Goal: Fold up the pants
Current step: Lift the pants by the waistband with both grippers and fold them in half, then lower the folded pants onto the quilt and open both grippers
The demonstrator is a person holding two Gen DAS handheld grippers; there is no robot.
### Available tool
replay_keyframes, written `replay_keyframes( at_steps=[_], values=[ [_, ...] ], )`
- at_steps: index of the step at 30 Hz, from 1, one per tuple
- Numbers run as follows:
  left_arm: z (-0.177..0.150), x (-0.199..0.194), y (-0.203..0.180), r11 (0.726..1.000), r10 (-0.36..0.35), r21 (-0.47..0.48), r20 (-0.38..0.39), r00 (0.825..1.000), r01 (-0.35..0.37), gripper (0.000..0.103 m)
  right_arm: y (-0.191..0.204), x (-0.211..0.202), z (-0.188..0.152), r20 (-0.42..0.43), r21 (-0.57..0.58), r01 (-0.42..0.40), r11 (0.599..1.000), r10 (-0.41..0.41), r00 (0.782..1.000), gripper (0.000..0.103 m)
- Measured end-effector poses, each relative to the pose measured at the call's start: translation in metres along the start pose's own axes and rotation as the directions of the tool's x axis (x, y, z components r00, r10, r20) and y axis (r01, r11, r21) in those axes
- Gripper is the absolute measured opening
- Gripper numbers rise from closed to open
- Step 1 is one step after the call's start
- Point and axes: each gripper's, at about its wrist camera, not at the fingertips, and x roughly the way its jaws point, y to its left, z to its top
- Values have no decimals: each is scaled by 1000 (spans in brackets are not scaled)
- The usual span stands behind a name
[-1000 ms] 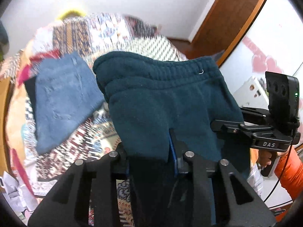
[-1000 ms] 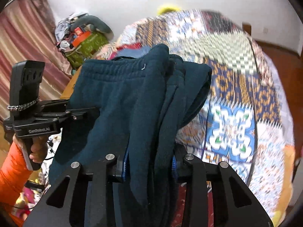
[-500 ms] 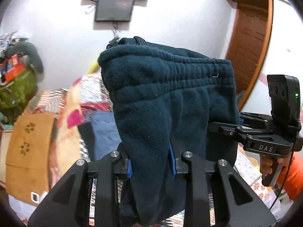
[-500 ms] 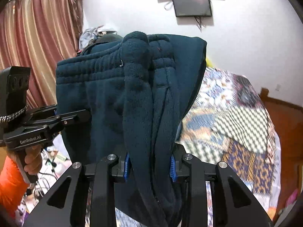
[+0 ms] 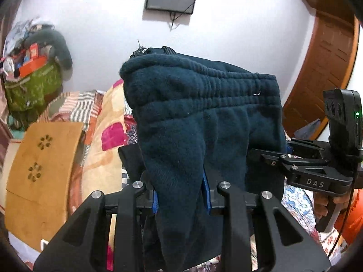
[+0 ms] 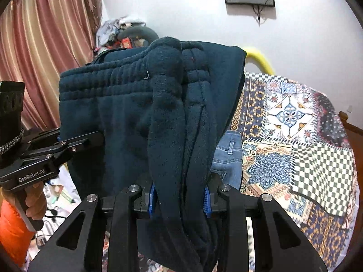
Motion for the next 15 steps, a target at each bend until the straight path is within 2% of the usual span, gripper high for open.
replay_keyframes(
  at_steps=[4,8,10,13,15],
  values=[
    [4,61,21,999,11,-51,-63,998,-14,28,-18,46,8,-47,36,27,999,-26,999,29],
    [6,111,34,998,33,-54,-110,993,-39,28,-29,85,16,-115,28,73,997,-69,991,29],
    [6,137,44,999,11,-47,-144,990,-18,27,-37,101,17,-157,24,90,996,-86,984,29],
    [-1,170,54,998,35,-49,-218,975,-47,28,-53,125,9,-225,48,115,992,-102,969,30],
    [-8,187,62,995,42,-73,-256,966,-63,32,-61,133,-1,-252,48,124,991,-108,962,32]
  ],
)
